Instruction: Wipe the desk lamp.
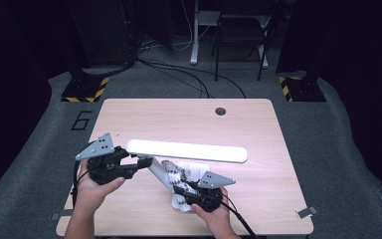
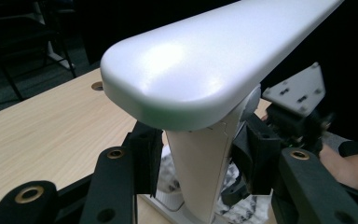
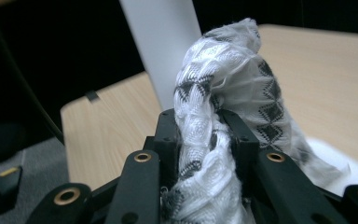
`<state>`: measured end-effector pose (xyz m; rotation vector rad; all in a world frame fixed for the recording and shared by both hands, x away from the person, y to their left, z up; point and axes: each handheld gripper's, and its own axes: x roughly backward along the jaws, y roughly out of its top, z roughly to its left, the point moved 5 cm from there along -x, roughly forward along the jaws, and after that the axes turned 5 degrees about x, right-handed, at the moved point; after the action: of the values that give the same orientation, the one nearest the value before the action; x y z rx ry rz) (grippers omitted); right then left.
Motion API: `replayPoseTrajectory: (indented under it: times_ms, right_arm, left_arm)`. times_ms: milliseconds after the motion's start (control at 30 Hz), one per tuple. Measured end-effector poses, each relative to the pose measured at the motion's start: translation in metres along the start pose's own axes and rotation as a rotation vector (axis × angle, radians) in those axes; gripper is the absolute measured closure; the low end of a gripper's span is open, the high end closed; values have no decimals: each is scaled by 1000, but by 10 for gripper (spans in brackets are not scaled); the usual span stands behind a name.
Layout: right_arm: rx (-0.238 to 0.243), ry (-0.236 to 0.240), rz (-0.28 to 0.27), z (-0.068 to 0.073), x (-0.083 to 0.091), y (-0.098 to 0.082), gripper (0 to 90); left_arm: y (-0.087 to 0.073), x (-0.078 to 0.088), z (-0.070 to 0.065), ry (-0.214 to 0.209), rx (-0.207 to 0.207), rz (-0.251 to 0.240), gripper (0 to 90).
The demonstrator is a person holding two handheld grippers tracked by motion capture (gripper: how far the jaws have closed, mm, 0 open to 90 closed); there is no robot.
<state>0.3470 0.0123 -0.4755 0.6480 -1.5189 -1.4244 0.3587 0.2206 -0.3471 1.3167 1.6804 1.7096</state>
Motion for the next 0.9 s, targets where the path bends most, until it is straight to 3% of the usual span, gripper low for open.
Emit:
replayPoseTrajectory:
  times_ms: [133, 300, 500, 600, 667, 767, 867, 900]
  right_arm:
    - [32, 29, -69, 11, 0, 27, 705]
    - [46, 13, -114, 18, 0, 43, 705]
    - [40, 7, -123, 23, 2, 53, 705]
    - [83, -1, -134, 25, 3, 60, 705]
    - [74, 5, -129, 28, 4, 64, 705]
    - [108, -7, -155, 27, 3, 70, 705]
    - [103, -6, -156, 28, 4, 73, 705]
    - [72, -5, -148, 30, 5, 73, 705]
  left_arm:
    - [0, 0, 0, 2, 2, 0, 564]
    - [0, 0, 0, 2, 1, 1, 564]
    - [0, 0, -1, -1, -1, 3, 563]
    - [0, 0, -1, -2, 0, 3, 563]
    - [0, 0, -1, -4, 1, 2, 563]
    - [0, 0, -1, -5, 0, 2, 563]
    - [0, -1, -1, -6, -1, 1, 563]
    - [0, -1, -1, -7, -1, 2, 563]
